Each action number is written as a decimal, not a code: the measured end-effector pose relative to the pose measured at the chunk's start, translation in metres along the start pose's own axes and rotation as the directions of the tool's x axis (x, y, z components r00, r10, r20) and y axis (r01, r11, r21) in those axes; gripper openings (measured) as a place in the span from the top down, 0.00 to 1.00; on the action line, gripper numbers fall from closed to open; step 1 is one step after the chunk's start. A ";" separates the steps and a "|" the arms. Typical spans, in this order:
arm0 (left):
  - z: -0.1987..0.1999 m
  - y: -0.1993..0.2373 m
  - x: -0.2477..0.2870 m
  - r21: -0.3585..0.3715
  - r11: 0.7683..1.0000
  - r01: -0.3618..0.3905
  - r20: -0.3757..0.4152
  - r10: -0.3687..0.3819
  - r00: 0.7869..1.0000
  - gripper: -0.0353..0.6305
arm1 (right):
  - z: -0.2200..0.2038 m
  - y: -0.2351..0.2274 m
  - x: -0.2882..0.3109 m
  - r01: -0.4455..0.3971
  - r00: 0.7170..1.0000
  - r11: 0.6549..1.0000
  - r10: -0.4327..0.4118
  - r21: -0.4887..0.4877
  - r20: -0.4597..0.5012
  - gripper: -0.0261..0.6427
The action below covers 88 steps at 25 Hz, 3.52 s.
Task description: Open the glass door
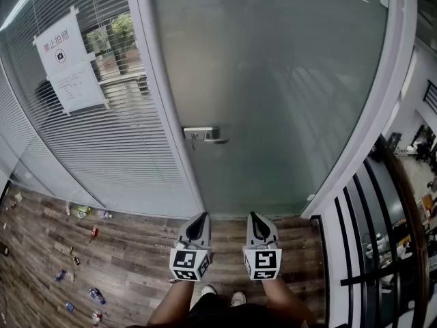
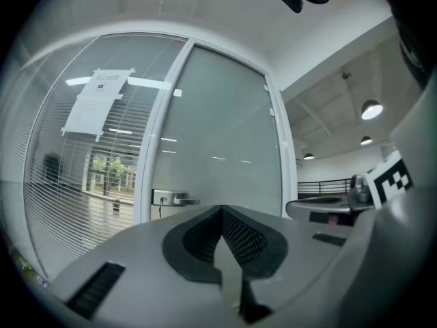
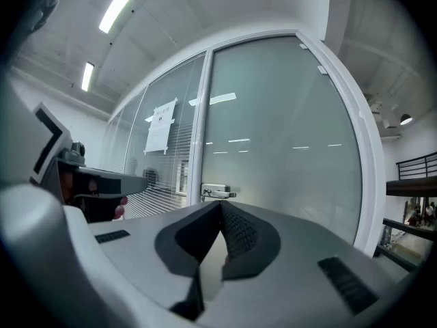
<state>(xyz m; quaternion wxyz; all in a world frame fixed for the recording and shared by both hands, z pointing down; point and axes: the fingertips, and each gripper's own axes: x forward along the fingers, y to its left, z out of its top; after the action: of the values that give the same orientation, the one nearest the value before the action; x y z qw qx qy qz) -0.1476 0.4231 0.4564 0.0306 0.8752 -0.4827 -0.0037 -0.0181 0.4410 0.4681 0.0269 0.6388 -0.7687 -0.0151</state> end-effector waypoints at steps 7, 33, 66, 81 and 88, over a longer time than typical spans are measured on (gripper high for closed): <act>-0.006 0.038 0.056 -0.013 1.000 -0.004 -0.010 0.004 1.000 0.94 | 0.002 -0.010 0.065 -0.007 1.000 1.000 0.007 -0.025 0.016 0.94; -0.005 0.188 0.263 0.015 0.991 0.130 -0.022 -0.130 0.991 0.94 | 0.003 -0.012 0.322 -0.077 0.995 0.993 0.071 -0.088 -0.071 0.94; -0.063 0.229 0.308 -0.022 1.000 -0.003 -0.113 0.000 0.994 0.94 | -0.063 0.034 0.435 -0.802 0.590 0.367 0.368 -0.471 -0.718 0.75; -0.053 0.233 0.313 -0.047 0.999 -0.009 -0.095 0.004 0.995 0.94 | -0.094 0.045 0.439 -0.869 0.478 0.315 0.329 -0.382 -0.814 0.76; -0.060 0.235 0.313 -0.049 0.999 -0.012 -0.112 0.007 0.994 0.94 | -0.092 0.044 0.444 -0.855 0.501 0.341 0.343 -0.391 -0.795 0.90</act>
<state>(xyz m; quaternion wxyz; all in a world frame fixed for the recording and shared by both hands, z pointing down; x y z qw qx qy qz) -0.1768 0.0365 0.5368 0.0791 0.8708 -0.4841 0.0334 -0.1370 0.0135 0.5722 0.5284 0.1752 -0.8212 -0.1255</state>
